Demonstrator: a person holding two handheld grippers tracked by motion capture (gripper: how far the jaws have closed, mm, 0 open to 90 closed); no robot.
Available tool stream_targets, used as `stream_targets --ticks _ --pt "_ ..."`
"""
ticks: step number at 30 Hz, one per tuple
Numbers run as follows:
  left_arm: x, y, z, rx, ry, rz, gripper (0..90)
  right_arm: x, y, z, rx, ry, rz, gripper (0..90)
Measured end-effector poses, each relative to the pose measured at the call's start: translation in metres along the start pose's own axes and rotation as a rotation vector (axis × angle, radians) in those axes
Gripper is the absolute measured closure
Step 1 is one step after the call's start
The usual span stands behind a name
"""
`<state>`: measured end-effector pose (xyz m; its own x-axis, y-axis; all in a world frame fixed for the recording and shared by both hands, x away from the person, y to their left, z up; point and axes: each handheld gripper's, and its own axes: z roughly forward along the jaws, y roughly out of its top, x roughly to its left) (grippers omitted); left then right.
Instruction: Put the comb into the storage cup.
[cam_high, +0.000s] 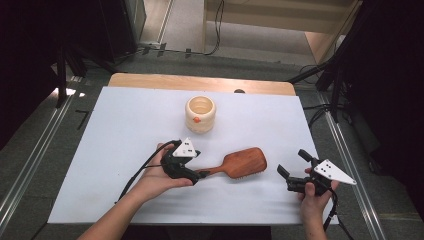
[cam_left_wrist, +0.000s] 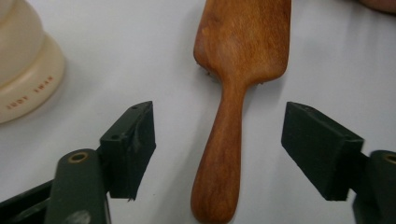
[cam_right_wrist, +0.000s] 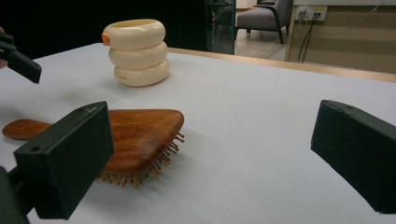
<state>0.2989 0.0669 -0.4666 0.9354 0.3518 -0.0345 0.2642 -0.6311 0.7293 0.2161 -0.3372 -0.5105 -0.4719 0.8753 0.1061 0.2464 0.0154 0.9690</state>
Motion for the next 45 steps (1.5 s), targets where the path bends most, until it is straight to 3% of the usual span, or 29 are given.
stream_targets --ticks 9,17,25,29,39,45 --pt "0.002 0.008 0.022 0.065 -0.050 -0.021 38.8 0.000 0.000 0.000 0.001 0.002 -0.001 0.0" --pt "0.000 0.017 0.039 0.136 -0.066 0.031 44.9 0.000 0.000 0.000 0.001 0.003 -0.001 0.0" --pt "-0.001 0.022 0.054 0.180 -0.068 0.056 50.3 -0.001 0.000 0.000 -0.001 0.002 0.000 0.0" --pt "0.000 0.023 0.059 0.198 -0.091 0.054 52.8 -0.001 0.000 0.000 -0.001 0.003 0.000 0.0" --pt "-0.005 0.024 0.067 0.216 -0.066 0.064 62.8 -0.001 0.000 0.000 -0.001 0.003 -0.001 0.0" --pt "-0.010 0.025 0.069 0.223 -0.053 0.114 69.0 0.000 0.000 0.000 0.001 0.002 -0.001 0.0"
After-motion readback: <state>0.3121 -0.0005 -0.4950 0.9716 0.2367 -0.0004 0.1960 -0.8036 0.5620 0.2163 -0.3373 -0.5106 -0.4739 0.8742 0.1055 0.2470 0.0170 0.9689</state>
